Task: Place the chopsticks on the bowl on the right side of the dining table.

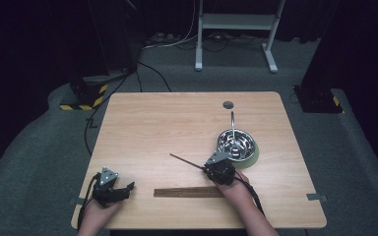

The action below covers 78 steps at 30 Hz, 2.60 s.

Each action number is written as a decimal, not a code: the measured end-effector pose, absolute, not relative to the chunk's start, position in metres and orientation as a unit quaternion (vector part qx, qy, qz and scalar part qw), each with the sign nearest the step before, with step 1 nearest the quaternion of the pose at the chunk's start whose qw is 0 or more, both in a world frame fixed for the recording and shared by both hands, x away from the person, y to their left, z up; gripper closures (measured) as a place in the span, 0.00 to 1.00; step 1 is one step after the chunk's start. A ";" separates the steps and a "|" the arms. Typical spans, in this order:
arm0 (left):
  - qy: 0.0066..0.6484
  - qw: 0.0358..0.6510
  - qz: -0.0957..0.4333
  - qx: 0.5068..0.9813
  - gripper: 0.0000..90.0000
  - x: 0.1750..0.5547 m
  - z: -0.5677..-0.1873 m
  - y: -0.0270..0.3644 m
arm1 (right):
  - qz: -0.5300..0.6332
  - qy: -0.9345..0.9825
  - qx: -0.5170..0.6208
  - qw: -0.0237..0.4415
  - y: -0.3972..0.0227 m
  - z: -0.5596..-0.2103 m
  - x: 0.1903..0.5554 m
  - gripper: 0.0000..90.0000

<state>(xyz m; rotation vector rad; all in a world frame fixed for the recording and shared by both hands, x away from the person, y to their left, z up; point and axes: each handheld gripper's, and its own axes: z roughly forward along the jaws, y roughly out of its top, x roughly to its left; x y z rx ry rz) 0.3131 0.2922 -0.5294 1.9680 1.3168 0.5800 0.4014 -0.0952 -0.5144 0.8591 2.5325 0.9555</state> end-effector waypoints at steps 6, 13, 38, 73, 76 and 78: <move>0.506 0.344 0.223 0.759 0.25 0.313 -0.529 0.292 | 0.331 0.882 0.299 0.153 -0.096 -0.514 0.401 0.90; 0.506 0.343 0.223 0.760 0.25 0.313 -0.529 0.293 | 0.331 0.883 0.297 0.151 -0.100 -0.514 0.399 0.90; 0.508 0.342 0.222 0.759 0.25 0.313 -0.529 0.292 | 0.334 0.885 0.294 0.135 -0.100 -0.514 0.402 0.94; 0.508 0.343 0.222 0.758 0.25 0.313 -0.529 0.292 | 0.349 0.865 0.297 0.206 -0.139 -0.463 0.392 0.94; 0.508 0.344 0.221 0.758 0.25 0.313 -0.529 0.292 | 0.350 0.861 0.305 0.209 -0.144 -0.459 0.392 0.94; 0.508 0.344 0.221 0.758 0.25 0.313 -0.529 0.292 | 0.350 0.859 0.306 0.214 -0.149 -0.455 0.394 0.94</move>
